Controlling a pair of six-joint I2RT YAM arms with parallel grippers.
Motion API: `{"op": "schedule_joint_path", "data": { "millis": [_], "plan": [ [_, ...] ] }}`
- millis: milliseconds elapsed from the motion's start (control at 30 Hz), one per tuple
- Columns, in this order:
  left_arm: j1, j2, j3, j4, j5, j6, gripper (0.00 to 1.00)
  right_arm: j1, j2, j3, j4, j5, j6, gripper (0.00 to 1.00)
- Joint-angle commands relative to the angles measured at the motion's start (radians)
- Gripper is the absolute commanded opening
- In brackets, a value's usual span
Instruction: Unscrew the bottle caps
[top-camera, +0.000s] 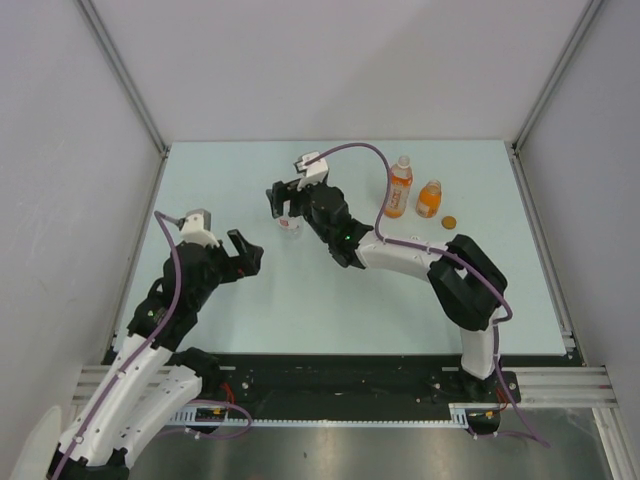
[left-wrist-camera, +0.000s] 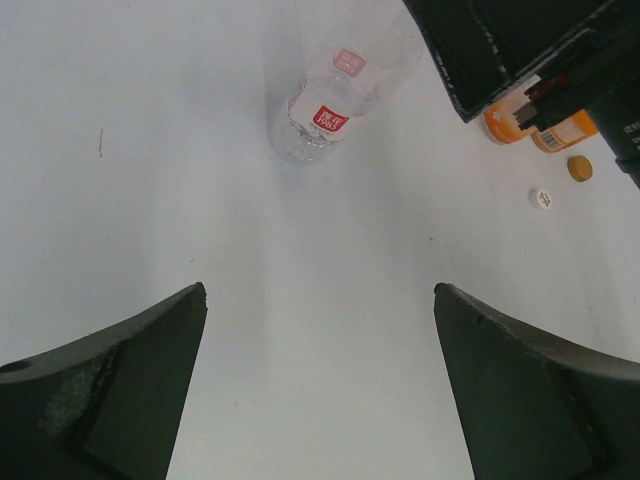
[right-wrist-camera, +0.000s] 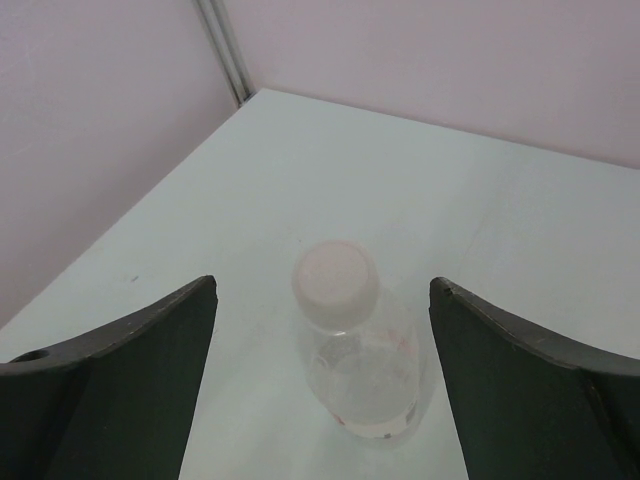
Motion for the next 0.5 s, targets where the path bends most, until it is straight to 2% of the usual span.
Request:
{"op": "schedule_joint_path", "data": {
  "millis": [0, 133, 200, 233, 267, 367, 467],
  "plan": [
    [0.008, -0.020, -0.009, -0.004, -0.001, 0.018, 1.00, 0.001, 0.061, 0.086, 0.029, 0.058, -0.030, 0.89],
    [0.008, -0.030, -0.018, -0.011, -0.004, 0.018, 1.00, -0.011, 0.095, 0.115, 0.035, 0.056, -0.009, 0.83],
    [0.008, -0.031, -0.021, -0.013, -0.006, 0.021, 1.00, -0.017, 0.104, 0.126, 0.034, 0.040, 0.013, 0.76],
    [0.008, -0.031, -0.021, -0.011, -0.008, 0.022, 1.00, -0.020, 0.108, 0.126, 0.037, 0.034, 0.016, 0.71],
    [0.008, -0.031, -0.023, -0.010, -0.009, 0.022, 1.00, -0.022, 0.110, 0.129, 0.037, 0.029, 0.020, 0.61],
    [0.008, -0.031, -0.024, -0.005, -0.009, 0.025, 1.00, -0.020, 0.110, 0.129, 0.029, 0.020, 0.025, 0.45],
    [0.008, -0.025, -0.023, 0.000, -0.009, 0.028, 1.00, -0.017, 0.096, 0.126, 0.014, 0.014, 0.022, 0.36]
  ]
}}
